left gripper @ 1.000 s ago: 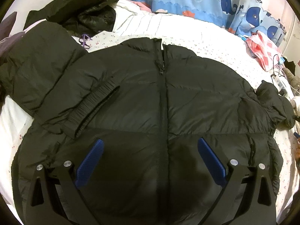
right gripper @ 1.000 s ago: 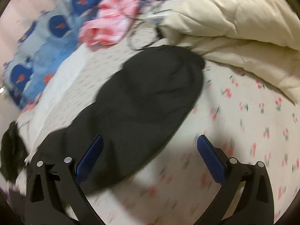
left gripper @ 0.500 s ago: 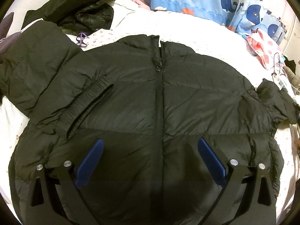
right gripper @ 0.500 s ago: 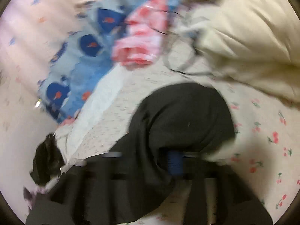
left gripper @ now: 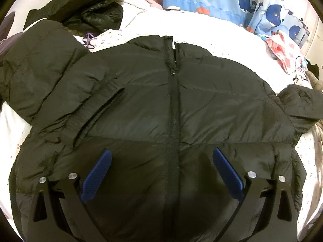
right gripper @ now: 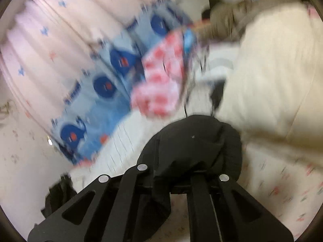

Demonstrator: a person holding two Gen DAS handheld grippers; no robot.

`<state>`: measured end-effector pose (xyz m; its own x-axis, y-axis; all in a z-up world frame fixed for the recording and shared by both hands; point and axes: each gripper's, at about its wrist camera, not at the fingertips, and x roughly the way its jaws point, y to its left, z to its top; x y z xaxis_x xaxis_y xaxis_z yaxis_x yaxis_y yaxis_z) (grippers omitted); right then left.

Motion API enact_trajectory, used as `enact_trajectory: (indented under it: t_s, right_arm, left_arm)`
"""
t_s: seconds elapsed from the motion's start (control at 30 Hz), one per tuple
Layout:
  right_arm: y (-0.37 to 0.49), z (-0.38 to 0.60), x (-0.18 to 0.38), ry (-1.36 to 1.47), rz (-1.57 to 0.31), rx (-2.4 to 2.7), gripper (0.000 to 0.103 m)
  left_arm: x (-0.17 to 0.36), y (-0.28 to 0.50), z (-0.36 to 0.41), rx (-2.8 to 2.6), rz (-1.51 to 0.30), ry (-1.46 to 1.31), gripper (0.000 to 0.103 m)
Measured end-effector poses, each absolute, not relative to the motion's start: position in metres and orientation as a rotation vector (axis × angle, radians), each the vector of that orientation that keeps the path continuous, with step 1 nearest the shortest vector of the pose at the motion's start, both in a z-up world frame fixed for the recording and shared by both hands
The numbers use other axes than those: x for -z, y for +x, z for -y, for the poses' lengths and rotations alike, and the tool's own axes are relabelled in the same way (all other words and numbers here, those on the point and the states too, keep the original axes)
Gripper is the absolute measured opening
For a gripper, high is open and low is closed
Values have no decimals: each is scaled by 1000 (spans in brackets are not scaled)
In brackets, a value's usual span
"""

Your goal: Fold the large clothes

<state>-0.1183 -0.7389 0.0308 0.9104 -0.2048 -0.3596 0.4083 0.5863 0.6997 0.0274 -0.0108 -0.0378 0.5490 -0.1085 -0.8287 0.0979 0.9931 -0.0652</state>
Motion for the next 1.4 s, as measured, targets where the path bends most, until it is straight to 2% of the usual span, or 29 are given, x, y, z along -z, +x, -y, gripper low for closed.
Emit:
enact_trajectory:
  t_s: [0.17, 0.27, 0.53, 0.73, 0.9, 1.13, 1.23, 1.3, 1.33, 1.4]
  right_arm:
    - [-110, 741, -16, 898, -397, 459, 5]
    - [-105, 722, -24, 884, -376, 454, 4]
    - [-26, 560, -142, 544, -295, 189, 4]
    - [44, 424, -175, 455, -310, -48, 4]
    - [91, 295, -143, 383, -402, -231, 4]
    - [130, 139, -20, 348, -708, -434, 5]
    - [142, 99, 30, 327, -927, -499, 18]
    - [144, 90, 50, 355, -1021, -540, 39]
    - [144, 90, 48, 373, -1024, -568, 45]
    - [140, 93, 40, 414, -1010, -626, 68]
  left_arm:
    - [35, 23, -9, 115, -987, -36, 96]
    - [30, 18, -25, 106, -975, -47, 96]
    - [15, 7, -87, 59, -947, -149, 96]
    - [5, 3, -123, 21, -919, -213, 96]
    - [-1, 4, -143, -5, -905, -257, 96]
    - [-2, 3, -160, -16, -910, -298, 96]
    - [-3, 2, -164, -16, -911, -304, 96]
    - [-2, 4, -165, -13, -914, -314, 96]
    - [-1, 5, -165, -11, -916, -316, 96]
    - [0, 5, -165, -8, -920, -321, 96]
